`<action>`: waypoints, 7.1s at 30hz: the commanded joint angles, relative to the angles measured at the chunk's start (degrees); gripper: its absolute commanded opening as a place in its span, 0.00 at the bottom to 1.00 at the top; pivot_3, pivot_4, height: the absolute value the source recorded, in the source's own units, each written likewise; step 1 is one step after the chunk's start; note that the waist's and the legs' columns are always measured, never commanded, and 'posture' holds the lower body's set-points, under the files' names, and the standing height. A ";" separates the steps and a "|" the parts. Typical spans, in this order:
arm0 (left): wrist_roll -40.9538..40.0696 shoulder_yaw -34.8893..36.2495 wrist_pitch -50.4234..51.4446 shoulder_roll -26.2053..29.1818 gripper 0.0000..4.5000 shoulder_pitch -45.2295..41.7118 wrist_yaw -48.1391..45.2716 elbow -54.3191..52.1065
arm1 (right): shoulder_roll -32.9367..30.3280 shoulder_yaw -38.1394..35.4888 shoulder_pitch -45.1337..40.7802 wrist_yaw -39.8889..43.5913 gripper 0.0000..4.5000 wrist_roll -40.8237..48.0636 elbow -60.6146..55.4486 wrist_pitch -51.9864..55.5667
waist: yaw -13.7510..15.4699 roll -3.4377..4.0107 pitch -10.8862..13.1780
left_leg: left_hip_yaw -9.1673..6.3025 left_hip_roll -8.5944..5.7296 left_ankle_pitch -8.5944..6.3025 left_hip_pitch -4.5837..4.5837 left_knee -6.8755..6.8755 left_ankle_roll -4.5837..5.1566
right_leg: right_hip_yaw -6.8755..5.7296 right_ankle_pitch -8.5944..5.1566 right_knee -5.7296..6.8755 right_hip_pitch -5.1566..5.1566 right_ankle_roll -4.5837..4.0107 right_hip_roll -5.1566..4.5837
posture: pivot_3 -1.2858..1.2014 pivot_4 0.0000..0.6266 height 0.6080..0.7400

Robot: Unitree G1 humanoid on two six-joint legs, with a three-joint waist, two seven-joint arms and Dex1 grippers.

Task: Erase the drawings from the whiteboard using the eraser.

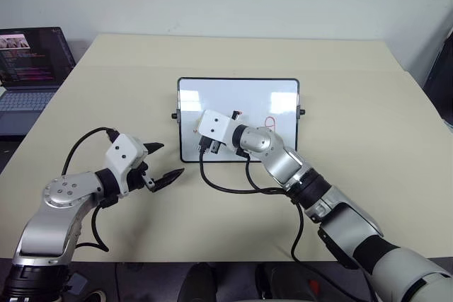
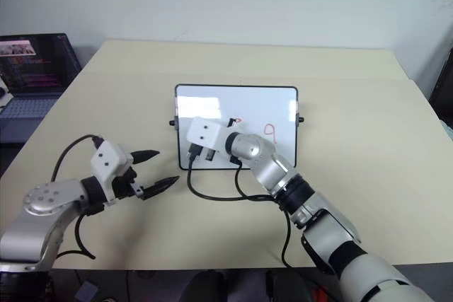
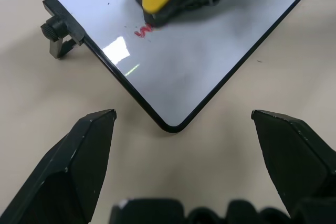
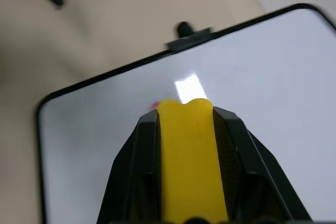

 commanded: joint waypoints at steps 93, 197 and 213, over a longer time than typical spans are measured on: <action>0.82 -4.66 -3.71 -0.59 1.00 -5.60 -3.69 3.37 | -0.59 -3.19 1.16 -4.02 0.22 -12.23 0.26 -4.68 | 0.16 0.00 0.00 | -0.06 -0.01 0.01 0.04 0.03 0.00 | -0.05 0.01 0.10 0.03 -0.02 0.00 | 0.52 0.24 1.00; 1.36 -6.40 -5.62 -4.28 1.00 -13.12 -1.83 3.74 | -8.12 -13.54 13.22 -10.60 0.22 1.66 -23.84 3.40 | 0.08 -0.01 0.02 | -0.02 -0.01 0.01 -0.08 0.01 -0.01 | -0.01 0.03 -0.06 -0.01 -0.05 0.07 | 0.52 0.24 1.00; 1.79 -6.81 -6.31 -4.71 1.00 -13.04 -2.27 4.24 | -7.04 -12.54 10.58 -8.77 0.22 -0.79 -17.02 3.23 | 0.06 0.00 0.02 | -0.02 -0.01 0.01 -0.06 0.04 0.00 | 0.01 0.03 0.01 -0.01 -0.06 0.06 | 0.52 0.24 1.00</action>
